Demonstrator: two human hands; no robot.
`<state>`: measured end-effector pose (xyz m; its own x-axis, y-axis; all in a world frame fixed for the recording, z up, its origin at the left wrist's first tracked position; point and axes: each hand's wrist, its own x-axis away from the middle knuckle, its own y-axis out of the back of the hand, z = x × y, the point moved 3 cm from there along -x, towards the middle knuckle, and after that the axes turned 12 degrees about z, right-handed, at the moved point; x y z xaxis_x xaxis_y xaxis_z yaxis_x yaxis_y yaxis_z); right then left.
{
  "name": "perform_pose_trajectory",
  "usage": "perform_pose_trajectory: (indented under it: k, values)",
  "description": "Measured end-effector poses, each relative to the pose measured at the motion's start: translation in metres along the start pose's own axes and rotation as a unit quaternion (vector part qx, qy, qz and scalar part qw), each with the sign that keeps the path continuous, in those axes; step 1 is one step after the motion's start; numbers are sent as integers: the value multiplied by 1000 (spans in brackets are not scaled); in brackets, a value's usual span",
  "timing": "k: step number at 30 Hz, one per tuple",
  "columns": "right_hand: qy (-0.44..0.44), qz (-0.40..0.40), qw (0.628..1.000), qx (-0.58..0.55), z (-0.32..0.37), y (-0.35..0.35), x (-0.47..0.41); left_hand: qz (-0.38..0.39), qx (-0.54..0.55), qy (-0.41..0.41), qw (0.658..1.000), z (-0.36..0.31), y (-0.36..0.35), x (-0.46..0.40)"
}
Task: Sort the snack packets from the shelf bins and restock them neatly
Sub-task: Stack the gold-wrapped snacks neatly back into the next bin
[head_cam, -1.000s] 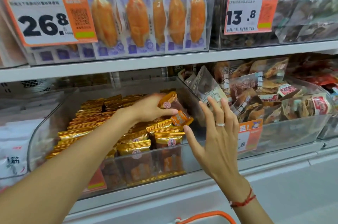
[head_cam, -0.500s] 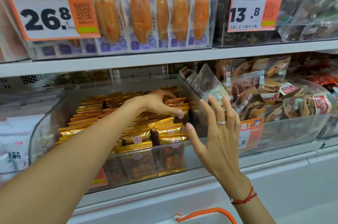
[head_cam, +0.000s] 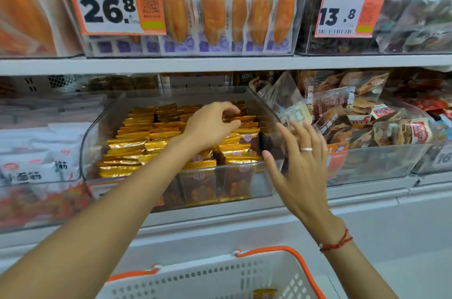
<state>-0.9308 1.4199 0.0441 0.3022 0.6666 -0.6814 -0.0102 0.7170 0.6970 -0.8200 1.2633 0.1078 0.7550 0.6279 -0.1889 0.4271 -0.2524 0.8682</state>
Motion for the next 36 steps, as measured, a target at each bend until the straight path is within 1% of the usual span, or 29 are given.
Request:
perform_pose_trajectory:
  k: [2, 3, 4, 6, 8, 10, 11, 13, 15, 17, 18, 20, 22, 23, 25, 27, 29, 30, 31, 32, 33, 34, 35, 36]
  values:
    - [32, -33, 999, -25, 10, 11, 20, -68, 6, -21, 997, -7, 5, 54]
    - [53, -37, 997, -37, 15, 13, 32, -90, 15, -29, 995, -6, 5, 82]
    - [69, -28, 996, -47, 19, 11, 46, -105, 30, -33, 993, -3, 3, 110]
    - [85, 21, 995, -50, 21, -2, 78, -110, 82, -26, 990, 13, -11, 162]
    - [85, 95, 991, -44, 18, -22, 111, -69, 129, 14, 989, 40, -39, 206]
    - [98, 177, 979, -40, 15, -48, 147, -13, 147, 67, 987, 71, -76, 243]
    - [104, 220, 969, -40, 13, -64, 167, 1, 150, 89, 985, 88, -96, 260]
    - [102, 313, 942, -61, 10, -98, 211, 36, 161, 153, 974, 123, -139, 295]
    - [92, 410, 905, -63, 10, -131, 256, 83, 174, 236, 953, 154, -189, 329]
    - [86, 469, 878, -44, 15, -159, 291, 100, 188, 302, 929, 177, -231, 357]
    - [81, 483, 871, -40, 19, -172, 305, 110, 181, 327, 921, 186, -247, 368]
    - [56, 491, 869, -17, 27, -197, 320, 175, 128, 350, 911, 201, -274, 380]
    - [0, 486, 874, 15, 28, -225, 327, 263, 57, 337, 902, 213, -293, 387]
    - [-26, 479, 877, 29, 26, -237, 328, 294, 14, 322, 900, 218, -299, 389]
    - [-44, 471, 880, 46, 21, -255, 329, 358, -74, 307, 879, 224, -308, 389]
    - [-52, 461, 884, 64, 15, -264, 326, 406, -144, 301, 850, 225, -312, 384]
    - [-80, 457, 885, 41, 8, -267, 325, 434, -159, 299, 835, 225, -314, 376]
    - [-82, 461, 883, 24, 5, -267, 325, 434, -138, 298, 839, 225, -313, 372]
    - [-73, 468, 881, -5, 2, -265, 326, 418, -75, 303, 853, 227, -313, 367]
    - [-68, 467, 880, -50, 3, -259, 325, 393, 21, 318, 863, 227, -312, 362]
    - [-84, 463, 874, -123, 5, -250, 320, 370, 128, 329, 859, 227, -311, 356]
    - [-144, 470, 844, -217, 5, -240, 312, 351, 233, 337, 842, 222, -307, 347]
    - [-229, 486, 782, -317, 8, -228, 303, 330, 327, 343, 816, 216, -302, 337]
    - [-297, 506, 697, -413, 13, -216, 295, 315, 405, 356, 781, 207, -294, 328]
